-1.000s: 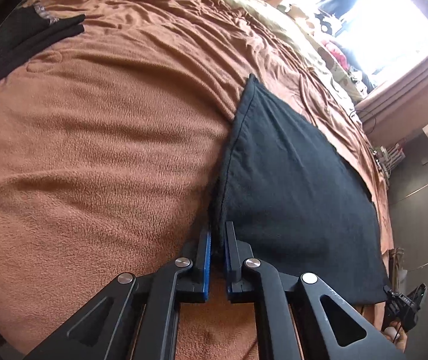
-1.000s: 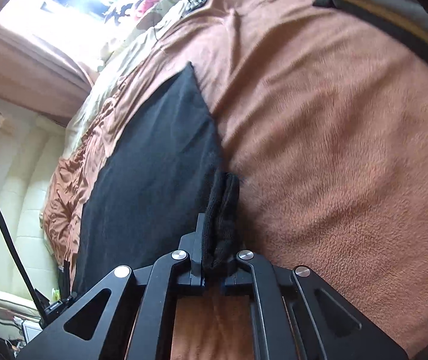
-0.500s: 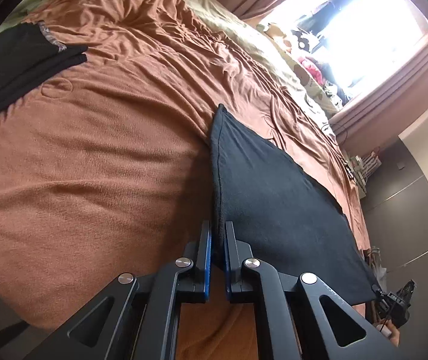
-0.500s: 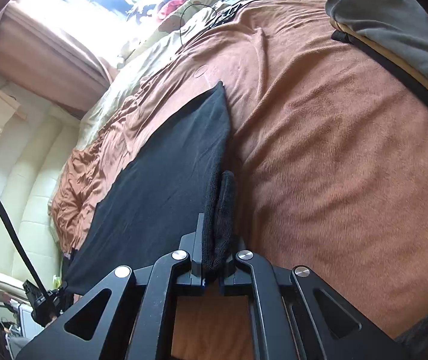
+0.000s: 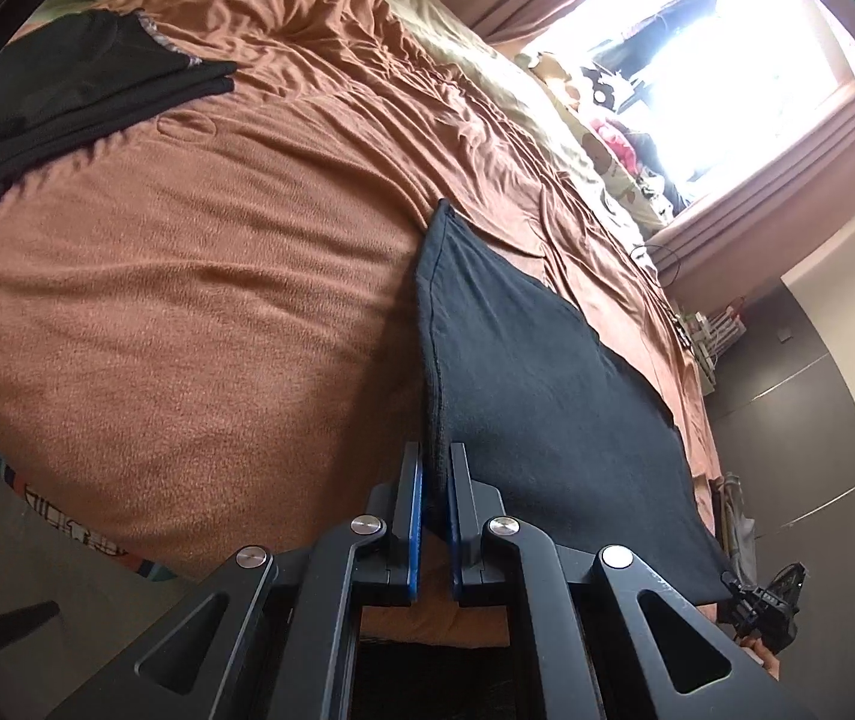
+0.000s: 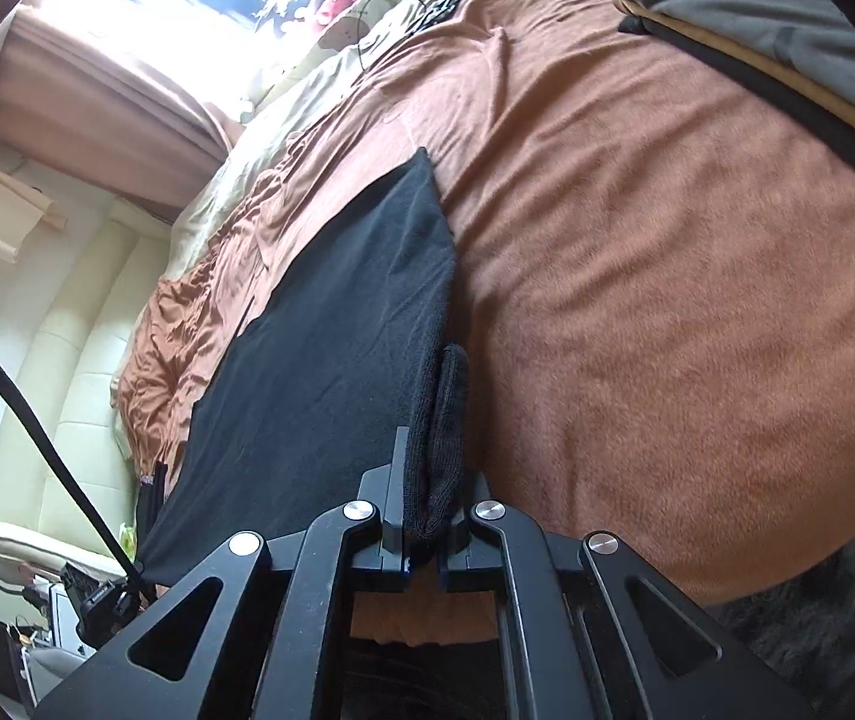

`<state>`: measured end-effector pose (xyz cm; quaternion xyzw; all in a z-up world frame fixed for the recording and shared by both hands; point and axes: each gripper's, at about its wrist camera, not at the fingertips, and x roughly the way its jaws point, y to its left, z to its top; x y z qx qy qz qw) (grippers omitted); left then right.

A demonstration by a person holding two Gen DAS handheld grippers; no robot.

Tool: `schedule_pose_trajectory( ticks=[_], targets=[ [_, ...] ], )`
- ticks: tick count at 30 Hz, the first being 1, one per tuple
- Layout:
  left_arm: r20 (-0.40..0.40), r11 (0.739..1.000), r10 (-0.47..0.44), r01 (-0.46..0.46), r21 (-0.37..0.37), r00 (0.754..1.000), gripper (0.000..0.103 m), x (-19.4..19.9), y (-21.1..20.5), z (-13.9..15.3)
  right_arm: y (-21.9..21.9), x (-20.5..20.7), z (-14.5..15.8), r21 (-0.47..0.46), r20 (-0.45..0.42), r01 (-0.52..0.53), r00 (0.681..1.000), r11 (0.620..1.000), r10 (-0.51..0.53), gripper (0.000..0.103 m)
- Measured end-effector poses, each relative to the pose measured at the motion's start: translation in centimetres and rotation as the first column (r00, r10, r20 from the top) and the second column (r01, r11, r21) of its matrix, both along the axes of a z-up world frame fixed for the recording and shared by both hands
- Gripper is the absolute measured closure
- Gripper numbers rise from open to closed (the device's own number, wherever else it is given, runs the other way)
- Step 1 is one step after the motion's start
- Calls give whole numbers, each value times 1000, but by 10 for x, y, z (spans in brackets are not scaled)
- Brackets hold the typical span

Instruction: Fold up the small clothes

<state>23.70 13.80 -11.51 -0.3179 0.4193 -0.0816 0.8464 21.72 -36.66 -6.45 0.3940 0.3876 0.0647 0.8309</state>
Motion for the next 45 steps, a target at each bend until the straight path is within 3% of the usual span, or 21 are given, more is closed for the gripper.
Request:
schedule_pose_trajectory(
  ticks=[3, 6, 10, 11, 13, 21, 28, 36, 45],
  targets=[
    [-33, 1000, 0, 0, -16, 999, 96, 1, 2, -16, 3, 4, -10, -13, -42, -11, 999, 1000, 10, 101],
    [-85, 999, -3, 0, -39, 996, 95, 4, 1, -32, 13, 12, -13, -150, -111, -47, 993, 988, 31, 94],
    [-110, 999, -7, 2, -53, 994, 89, 1, -1, -43, 16, 14, -3, -232, -139, -62, 990, 971, 30, 86],
    [-112, 998, -8, 0, -67, 994, 80, 1, 0, -46, 15, 14, 1, -241, -138, -58, 990, 969, 25, 86],
    [-108, 996, -4, -6, -91, 994, 71, -1, 0, -51, 13, 12, 11, -245, -122, -46, 992, 968, 16, 86],
    [-91, 991, -5, -7, -131, 996, 71, -1, -3, -59, 36, 5, 67, -316, -24, -65, 998, 947, 60, 86],
    [-98, 989, 6, -20, -147, 995, 71, 0, -2, -57, 88, 17, 80, -329, -2, -177, 982, 928, 186, 86],
    [-114, 988, -14, -4, -154, 993, 71, 6, 3, -54, 166, 57, 72, -360, -6, -295, 949, 885, 315, 86],
    [-98, 984, 21, -38, -174, 995, 71, 0, 2, -63, 221, 125, 36, -383, -77, -393, 915, 836, 395, 86]
  ],
)
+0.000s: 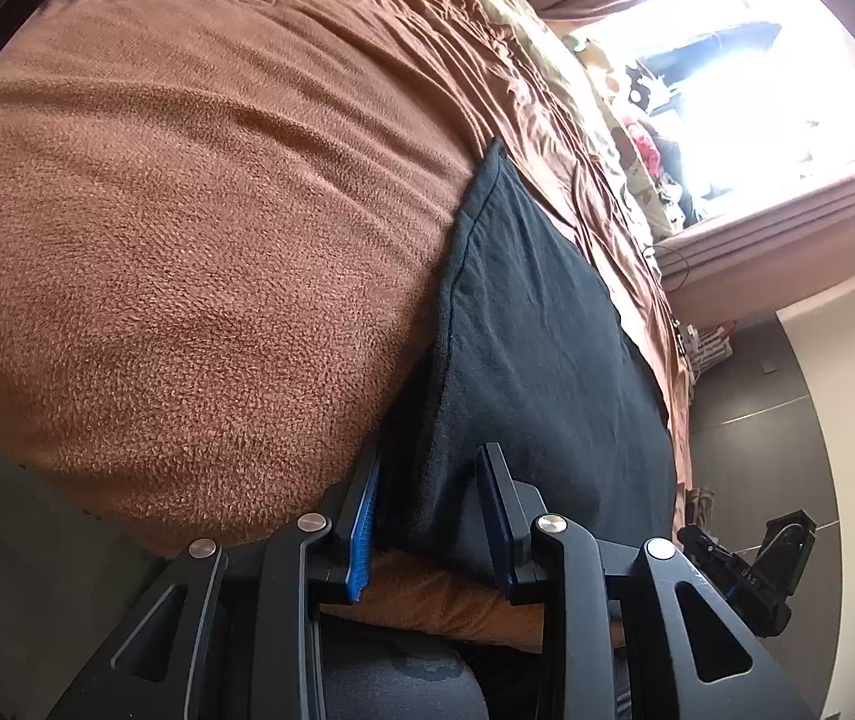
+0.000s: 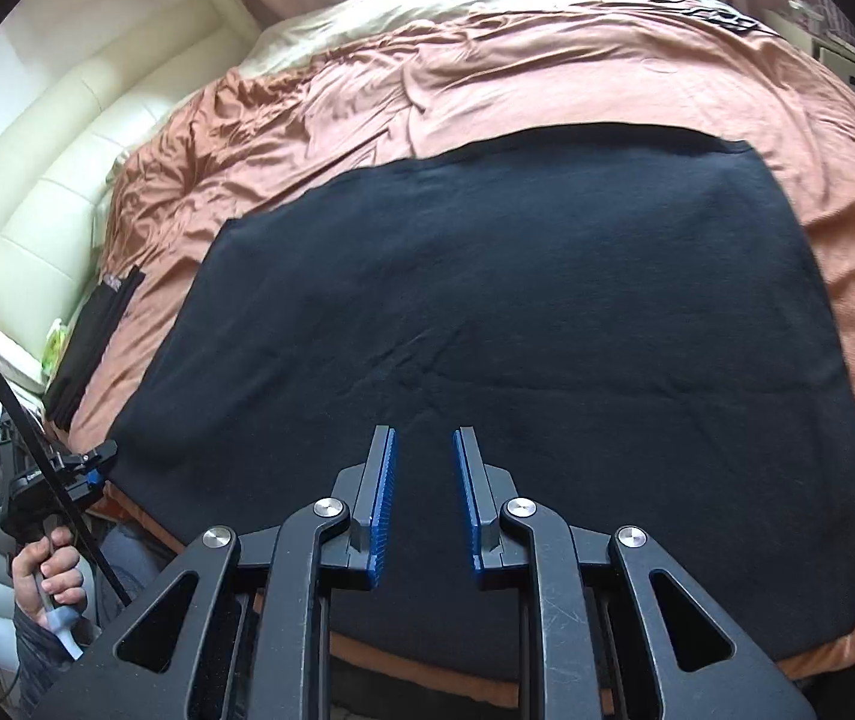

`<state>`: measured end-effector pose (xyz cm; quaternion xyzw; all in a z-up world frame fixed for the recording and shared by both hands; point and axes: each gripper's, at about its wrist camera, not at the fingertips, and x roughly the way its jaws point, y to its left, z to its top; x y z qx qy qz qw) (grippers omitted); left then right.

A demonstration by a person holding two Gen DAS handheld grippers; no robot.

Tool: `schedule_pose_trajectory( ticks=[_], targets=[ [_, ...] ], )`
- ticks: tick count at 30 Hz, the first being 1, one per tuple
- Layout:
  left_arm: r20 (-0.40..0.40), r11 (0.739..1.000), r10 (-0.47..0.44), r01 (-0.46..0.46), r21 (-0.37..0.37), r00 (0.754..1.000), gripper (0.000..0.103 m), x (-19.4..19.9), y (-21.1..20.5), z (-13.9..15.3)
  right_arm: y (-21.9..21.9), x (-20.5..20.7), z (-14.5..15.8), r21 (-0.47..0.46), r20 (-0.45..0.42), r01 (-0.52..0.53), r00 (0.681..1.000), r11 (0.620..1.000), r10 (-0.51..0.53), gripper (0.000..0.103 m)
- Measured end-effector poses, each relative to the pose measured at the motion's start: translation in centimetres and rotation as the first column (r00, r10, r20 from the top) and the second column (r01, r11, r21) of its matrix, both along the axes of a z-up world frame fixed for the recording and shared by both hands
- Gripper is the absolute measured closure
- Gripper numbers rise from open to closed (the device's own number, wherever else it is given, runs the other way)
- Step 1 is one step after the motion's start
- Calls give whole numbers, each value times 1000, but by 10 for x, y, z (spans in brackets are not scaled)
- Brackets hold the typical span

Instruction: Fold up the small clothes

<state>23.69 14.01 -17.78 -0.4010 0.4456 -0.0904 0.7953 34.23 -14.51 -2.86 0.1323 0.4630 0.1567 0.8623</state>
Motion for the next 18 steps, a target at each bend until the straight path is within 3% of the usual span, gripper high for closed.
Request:
schedule_pose_trajectory(
  ticks=[10, 18],
  targets=[
    [51, 998, 61, -62, 14, 997, 72, -4, -5, -3, 38, 49, -22, -71, -55, -55, 997, 996, 51, 86],
    [50, 993, 114, -114, -14, 992, 85, -10, 0, -9, 63, 91, -30, -149, -37, -69, 997, 986, 64, 86]
  ],
)
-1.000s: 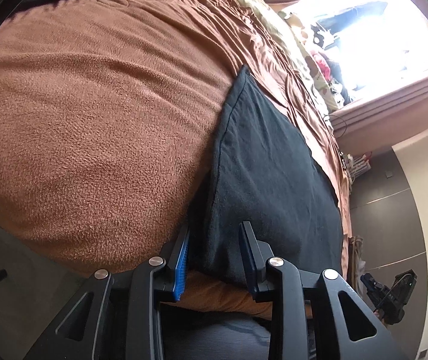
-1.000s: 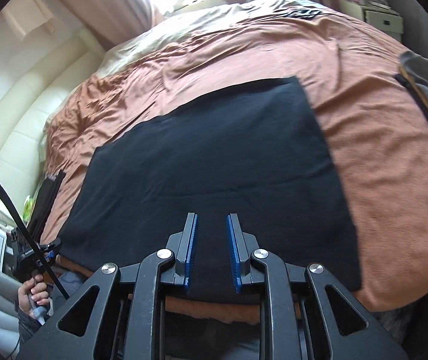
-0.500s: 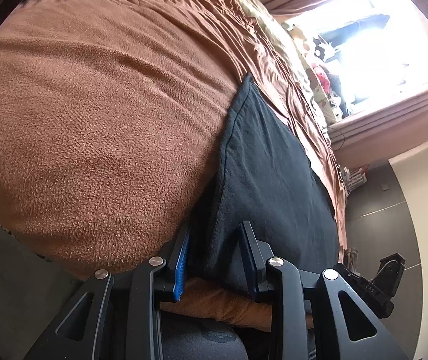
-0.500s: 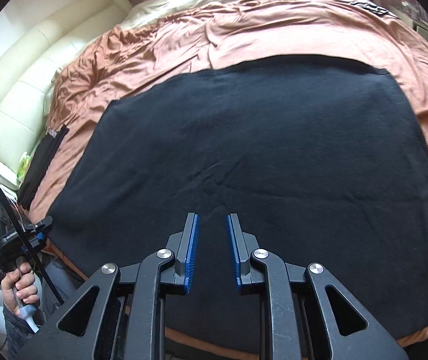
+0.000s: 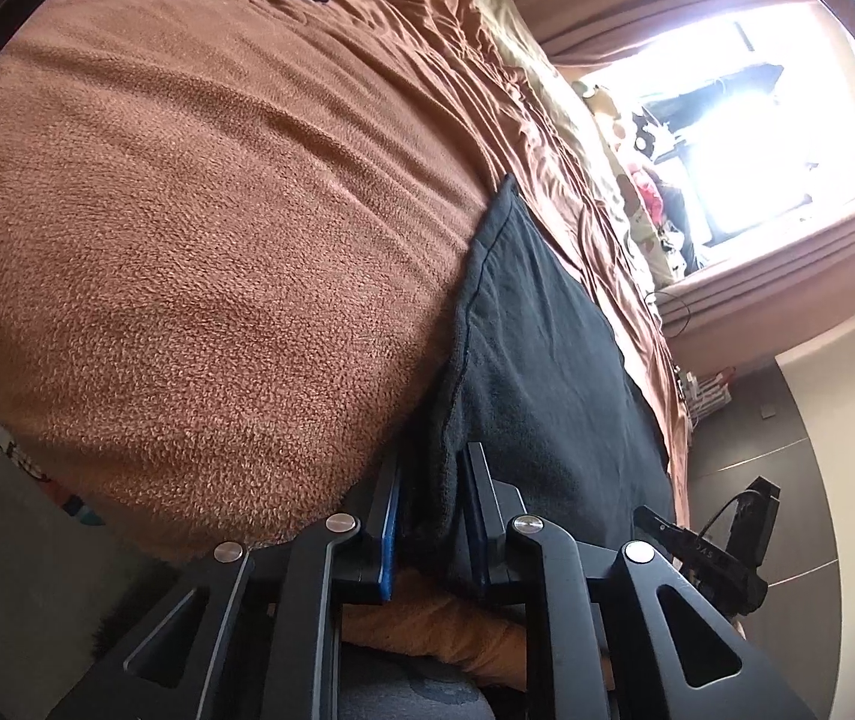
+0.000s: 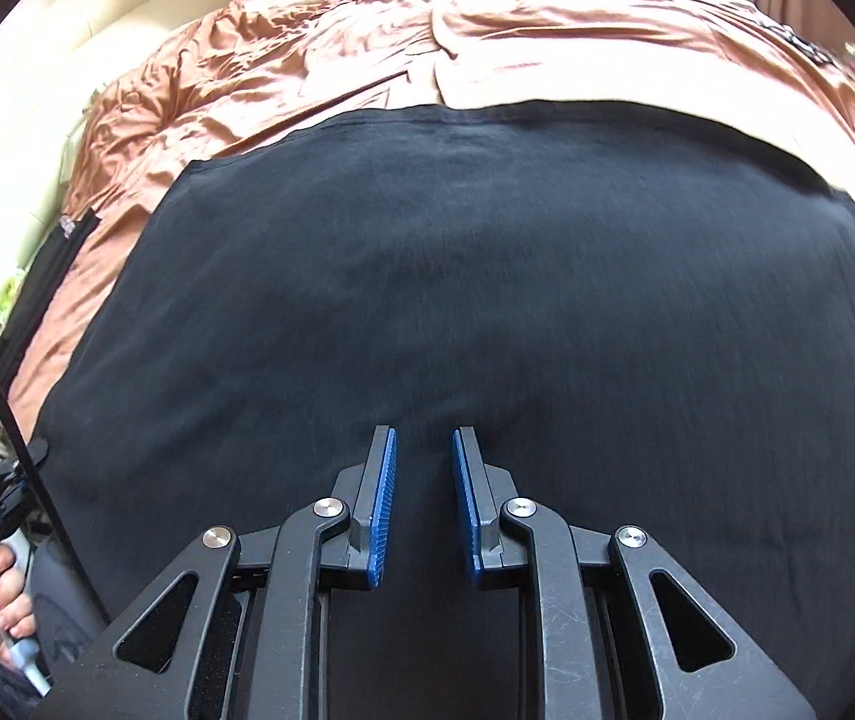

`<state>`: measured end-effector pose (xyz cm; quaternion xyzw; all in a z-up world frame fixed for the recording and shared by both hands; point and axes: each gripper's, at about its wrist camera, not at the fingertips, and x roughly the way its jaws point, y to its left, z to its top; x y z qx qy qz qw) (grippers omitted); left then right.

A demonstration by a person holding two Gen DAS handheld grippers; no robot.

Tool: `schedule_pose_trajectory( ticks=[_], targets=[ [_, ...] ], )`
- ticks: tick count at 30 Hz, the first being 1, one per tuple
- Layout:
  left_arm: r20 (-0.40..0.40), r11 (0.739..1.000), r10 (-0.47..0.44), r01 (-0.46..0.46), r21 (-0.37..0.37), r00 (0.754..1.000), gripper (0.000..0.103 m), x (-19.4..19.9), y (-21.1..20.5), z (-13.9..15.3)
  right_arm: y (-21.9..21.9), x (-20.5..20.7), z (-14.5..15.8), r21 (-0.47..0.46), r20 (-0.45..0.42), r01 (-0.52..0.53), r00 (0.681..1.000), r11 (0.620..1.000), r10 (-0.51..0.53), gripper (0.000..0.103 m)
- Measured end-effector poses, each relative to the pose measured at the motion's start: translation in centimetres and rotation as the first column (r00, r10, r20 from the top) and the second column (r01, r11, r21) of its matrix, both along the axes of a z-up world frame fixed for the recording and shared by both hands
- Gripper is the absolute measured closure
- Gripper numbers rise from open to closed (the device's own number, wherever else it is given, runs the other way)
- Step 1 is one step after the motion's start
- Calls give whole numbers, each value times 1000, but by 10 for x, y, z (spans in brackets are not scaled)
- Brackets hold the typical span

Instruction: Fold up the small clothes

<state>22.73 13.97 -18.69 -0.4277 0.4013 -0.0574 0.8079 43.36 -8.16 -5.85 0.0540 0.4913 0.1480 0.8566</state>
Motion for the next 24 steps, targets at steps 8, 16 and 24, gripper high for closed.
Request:
schedule_pose_trajectory(
  ticks=[8, 16, 24],
  targets=[
    [3, 1000, 1, -2, 10, 1000, 86, -1, 0, 0, 16, 44, -4, -49, 12, 5, 1000, 999, -4, 87],
    [6, 1000, 2, -2, -13, 1000, 87, 0, 1, -2, 9, 85, -4, -62, 10, 45, 999, 997, -45, 87],
    [8, 1000, -2, 3, -21, 1000, 88, 0, 3, -4, 14, 121, -11, -72, 11, 58, 998, 996, -58, 91]
  ],
)
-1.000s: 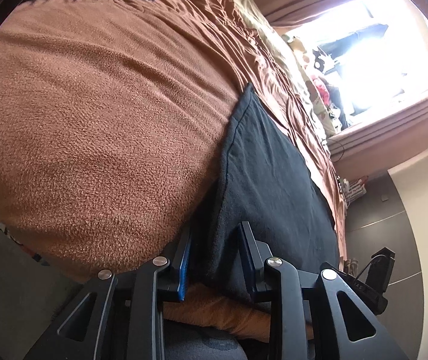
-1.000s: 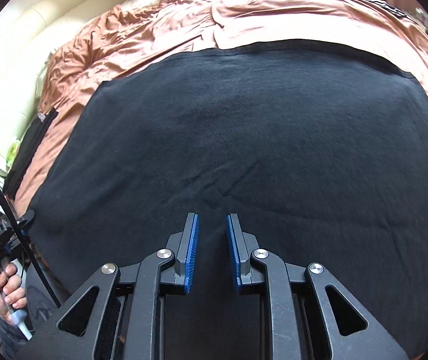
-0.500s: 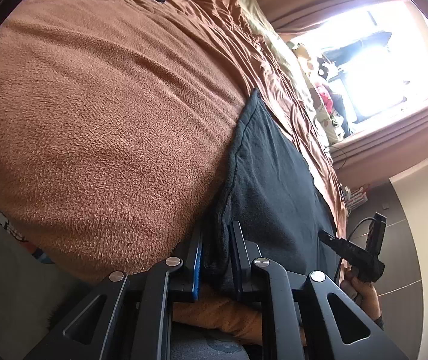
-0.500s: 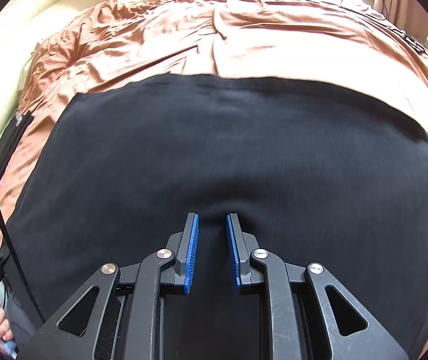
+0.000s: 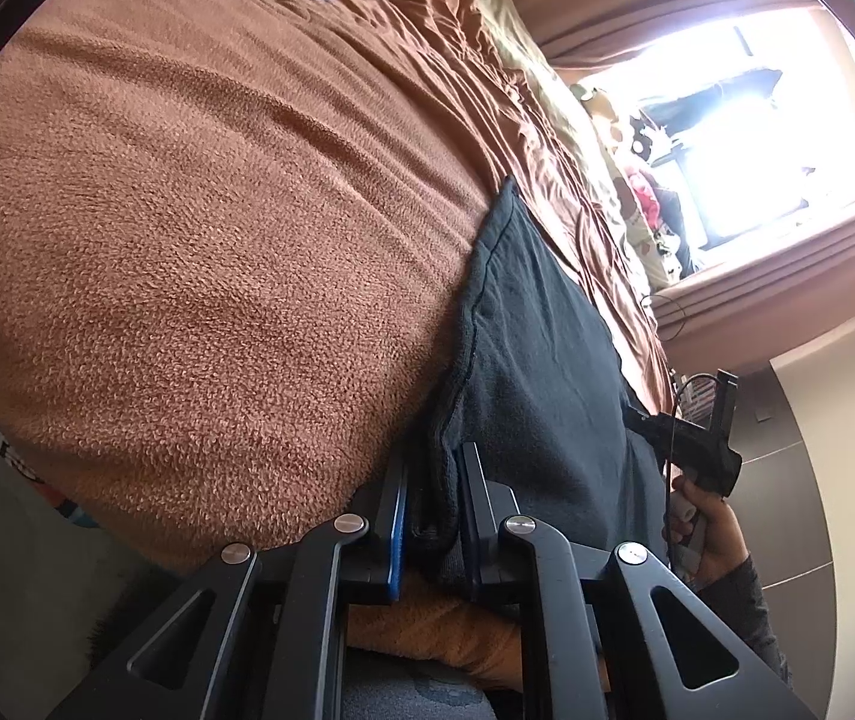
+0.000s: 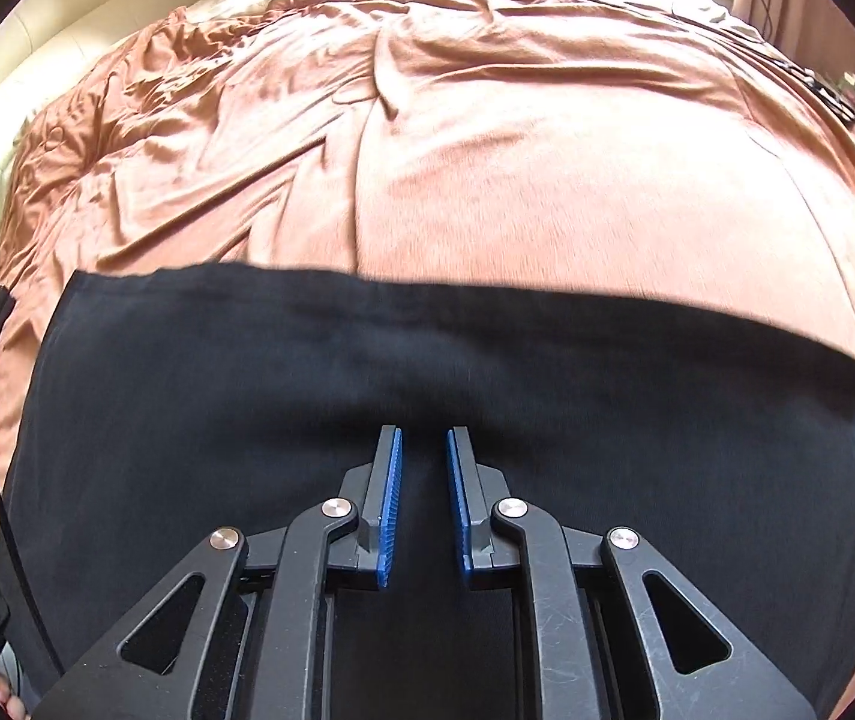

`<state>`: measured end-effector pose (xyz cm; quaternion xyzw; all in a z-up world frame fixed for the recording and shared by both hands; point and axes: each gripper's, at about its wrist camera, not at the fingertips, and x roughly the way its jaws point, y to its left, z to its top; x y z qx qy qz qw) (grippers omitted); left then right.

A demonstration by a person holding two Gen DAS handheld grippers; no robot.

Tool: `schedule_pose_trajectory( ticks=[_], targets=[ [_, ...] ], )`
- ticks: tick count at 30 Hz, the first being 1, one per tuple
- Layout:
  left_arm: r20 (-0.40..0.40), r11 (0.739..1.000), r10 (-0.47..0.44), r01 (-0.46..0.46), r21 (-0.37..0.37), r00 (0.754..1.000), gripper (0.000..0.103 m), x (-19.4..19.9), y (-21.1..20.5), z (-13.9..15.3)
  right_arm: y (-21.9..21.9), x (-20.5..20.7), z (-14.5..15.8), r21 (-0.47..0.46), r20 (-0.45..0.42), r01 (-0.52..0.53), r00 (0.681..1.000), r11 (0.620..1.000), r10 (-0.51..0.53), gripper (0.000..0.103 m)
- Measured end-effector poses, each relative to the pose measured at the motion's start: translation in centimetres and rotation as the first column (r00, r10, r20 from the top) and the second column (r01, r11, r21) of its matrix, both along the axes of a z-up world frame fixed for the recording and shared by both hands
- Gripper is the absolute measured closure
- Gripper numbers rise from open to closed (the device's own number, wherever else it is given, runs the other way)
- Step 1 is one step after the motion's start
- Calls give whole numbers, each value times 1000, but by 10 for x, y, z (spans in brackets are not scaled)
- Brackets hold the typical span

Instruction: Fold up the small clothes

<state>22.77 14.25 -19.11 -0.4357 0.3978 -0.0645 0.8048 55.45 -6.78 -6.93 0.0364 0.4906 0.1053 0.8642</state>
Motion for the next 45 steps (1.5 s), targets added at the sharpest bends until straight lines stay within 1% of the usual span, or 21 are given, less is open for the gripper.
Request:
schedule_pose_trajectory(
  ticks=[3, 5, 10, 13, 16, 19, 20, 29, 35, 41, 45],
  targets=[
    [1, 1000, 0, 0, -5, 1000, 88, 0, 1, 0, 6, 11, 0, -20, 7, 0, 1000, 1000, 0, 94],
    [2, 1000, -1, 1, -8, 1000, 88, -1, 2, 0, 9, 20, 1, -28, 16, -7, 1000, 1000, 8, 100],
    [2, 1000, -4, 4, -15, 1000, 90, -2, 3, 0, 11, 38, 4, -35, 8, 4, 1000, 999, -4, 101],
    [2, 1000, -21, 21, 0, 1000, 93, 0, 1, 3, 12, 34, 14, -20, 16, 2, 1000, 1000, -1, 101],
    [25, 999, -50, 50, 8, 998, 95, 1, -1, 11, 15, 17, 23, -3, 21, -18, 1000, 1000, 18, 101],
    [52, 997, -64, 66, -29, 997, 95, 2, 0, 19, 14, -5, 24, 11, 11, -37, 999, 999, 37, 101],
    [67, 997, -68, 70, -31, 995, 96, 3, 0, 23, 14, -13, 24, 15, 7, -43, 999, 999, 43, 101],
    [170, 983, -136, 155, -102, 976, 96, 19, -13, 70, 4, -77, 15, 82, -41, -89, 995, 993, 93, 101],
    [207, 972, -169, 198, -125, 964, 96, 34, -27, 95, -4, -114, 6, 131, -67, -113, 990, 985, 123, 101],
    [240, 962, -198, 235, -138, 950, 96, 48, -41, 120, -11, -150, 5, 199, -58, -133, 987, 971, 147, 101],
    [260, 957, -207, 251, -149, 943, 96, 59, -54, 138, -16, -171, 3, 217, -43, -143, 987, 966, 156, 101]
  ],
)
